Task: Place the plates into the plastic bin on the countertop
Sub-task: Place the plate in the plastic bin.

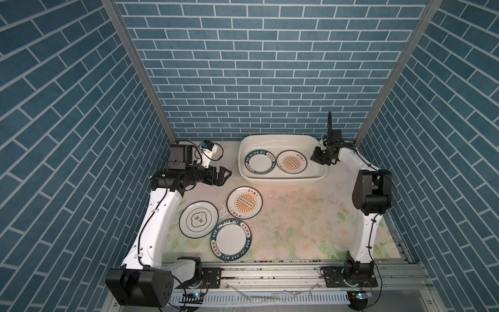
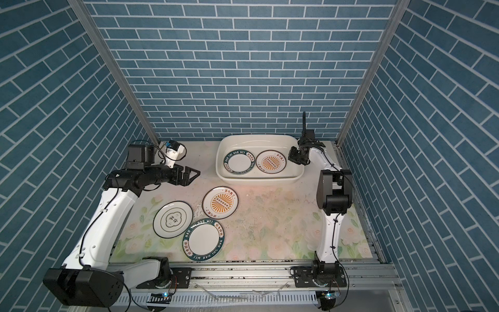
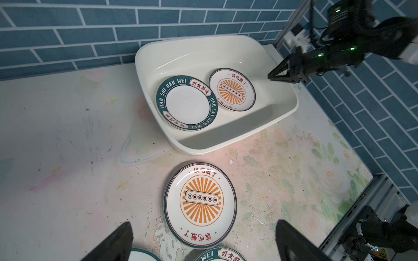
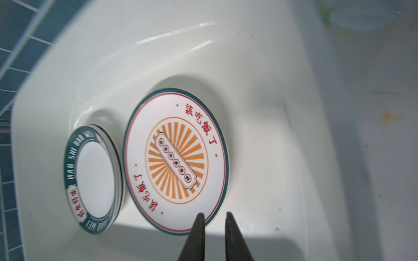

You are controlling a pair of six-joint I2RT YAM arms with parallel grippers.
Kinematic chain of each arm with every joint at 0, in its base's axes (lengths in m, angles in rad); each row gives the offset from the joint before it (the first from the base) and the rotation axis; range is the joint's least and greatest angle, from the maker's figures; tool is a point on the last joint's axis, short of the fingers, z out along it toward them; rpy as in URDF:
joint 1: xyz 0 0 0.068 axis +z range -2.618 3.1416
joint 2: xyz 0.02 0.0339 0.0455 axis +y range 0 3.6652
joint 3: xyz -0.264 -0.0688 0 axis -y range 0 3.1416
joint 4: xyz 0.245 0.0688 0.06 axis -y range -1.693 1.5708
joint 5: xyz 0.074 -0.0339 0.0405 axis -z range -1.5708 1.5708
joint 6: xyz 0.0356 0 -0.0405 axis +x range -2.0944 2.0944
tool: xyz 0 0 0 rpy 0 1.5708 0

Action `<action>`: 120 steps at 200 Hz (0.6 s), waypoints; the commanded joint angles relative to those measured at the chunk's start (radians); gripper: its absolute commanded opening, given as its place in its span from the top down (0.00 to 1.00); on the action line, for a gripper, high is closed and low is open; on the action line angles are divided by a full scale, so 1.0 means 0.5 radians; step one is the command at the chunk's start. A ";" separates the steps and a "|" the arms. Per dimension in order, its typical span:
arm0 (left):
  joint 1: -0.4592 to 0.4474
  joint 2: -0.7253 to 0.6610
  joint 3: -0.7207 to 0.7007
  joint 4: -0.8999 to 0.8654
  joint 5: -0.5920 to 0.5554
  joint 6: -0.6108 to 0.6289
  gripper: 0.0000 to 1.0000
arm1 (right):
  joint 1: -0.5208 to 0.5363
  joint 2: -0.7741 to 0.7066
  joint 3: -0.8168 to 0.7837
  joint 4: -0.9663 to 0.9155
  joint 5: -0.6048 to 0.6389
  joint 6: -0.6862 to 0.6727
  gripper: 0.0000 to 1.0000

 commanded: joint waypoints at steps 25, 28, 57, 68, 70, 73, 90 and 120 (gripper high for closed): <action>0.010 0.083 -0.157 0.074 -0.201 -0.336 0.00 | 0.087 -0.610 -0.206 -0.027 0.062 -0.100 0.79; 0.009 0.088 -0.174 0.089 -0.201 -0.350 0.01 | 0.103 -0.646 -0.236 -0.038 0.056 -0.098 0.79; 0.010 0.105 -0.378 0.254 -0.199 -0.505 0.00 | 0.334 -1.052 -0.531 -0.192 0.154 -0.058 0.68; 0.010 0.118 -0.466 0.324 -0.159 -0.551 0.00 | 0.419 -1.214 -0.693 -0.192 0.103 -0.008 0.67; 0.010 0.119 -0.481 0.336 -0.154 -0.560 0.00 | 0.435 -1.243 -0.723 -0.191 0.101 0.009 0.67; 0.010 0.127 -0.505 0.357 -0.145 -0.574 0.00 | 0.460 -1.288 -0.769 -0.191 0.099 0.029 0.67; 0.010 0.176 -0.597 0.461 -0.095 -0.613 0.00 | 0.560 -1.546 -1.067 -0.125 0.007 0.162 0.68; 0.016 0.340 -0.610 0.539 -0.085 -0.590 0.00 | 0.661 -1.959 -1.605 0.071 -0.032 0.348 0.68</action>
